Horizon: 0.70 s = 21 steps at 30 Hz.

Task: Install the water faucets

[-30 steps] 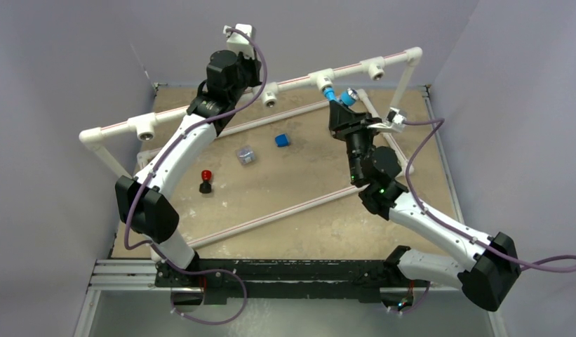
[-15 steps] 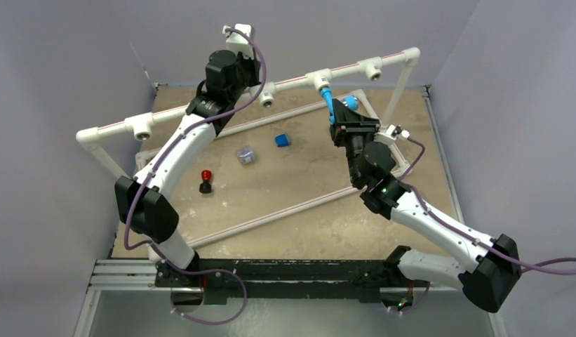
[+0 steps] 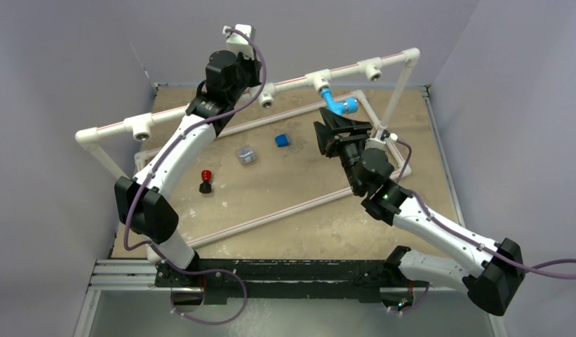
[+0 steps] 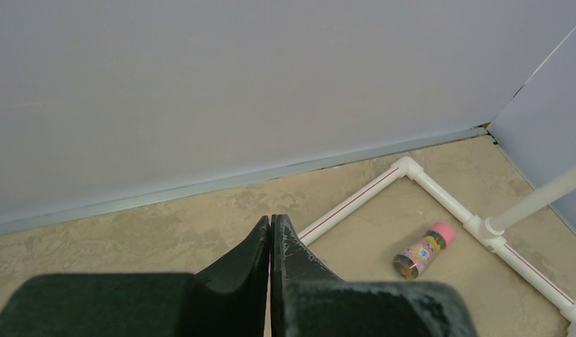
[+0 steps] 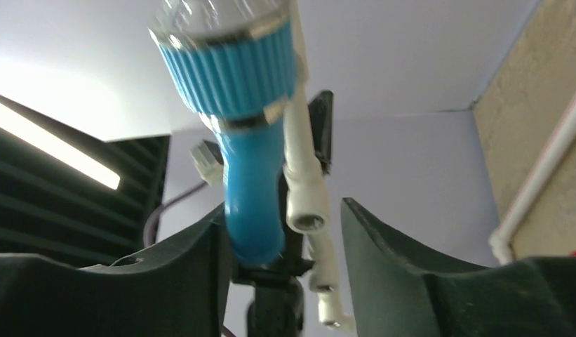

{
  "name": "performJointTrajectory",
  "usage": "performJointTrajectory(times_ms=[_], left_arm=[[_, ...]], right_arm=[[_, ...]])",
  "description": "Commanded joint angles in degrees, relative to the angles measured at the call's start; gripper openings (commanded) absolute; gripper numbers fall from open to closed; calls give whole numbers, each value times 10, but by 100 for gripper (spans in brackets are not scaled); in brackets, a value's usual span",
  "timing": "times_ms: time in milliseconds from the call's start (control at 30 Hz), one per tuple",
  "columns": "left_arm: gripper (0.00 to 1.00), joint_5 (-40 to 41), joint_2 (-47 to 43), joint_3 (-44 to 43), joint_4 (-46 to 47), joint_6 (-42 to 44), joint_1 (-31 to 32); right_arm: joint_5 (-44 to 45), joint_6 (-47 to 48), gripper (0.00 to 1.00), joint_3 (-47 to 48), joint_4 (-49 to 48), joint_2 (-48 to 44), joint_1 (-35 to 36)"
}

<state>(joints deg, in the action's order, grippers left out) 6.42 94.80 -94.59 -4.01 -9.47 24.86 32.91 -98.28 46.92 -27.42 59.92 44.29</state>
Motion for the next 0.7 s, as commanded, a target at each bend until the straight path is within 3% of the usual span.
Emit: performJointTrajectory(times_ms=[0, 167, 300, 667], left_arm=[[0, -8, 19, 28, -67, -5, 3], [0, -6, 22, 28, -66, -3, 3], [0, -7, 26, 23, -69, -4, 2], [0, -3, 24, 25, -67, 1, 2]], right_arm=[[-34, 29, 66, -20, 12, -28, 12], [-7, 102, 83, -54, 4, -78, 12], [6, 215, 87, -71, -6, -125, 12], [-32, 717, 87, -60, 3, -224, 12]])
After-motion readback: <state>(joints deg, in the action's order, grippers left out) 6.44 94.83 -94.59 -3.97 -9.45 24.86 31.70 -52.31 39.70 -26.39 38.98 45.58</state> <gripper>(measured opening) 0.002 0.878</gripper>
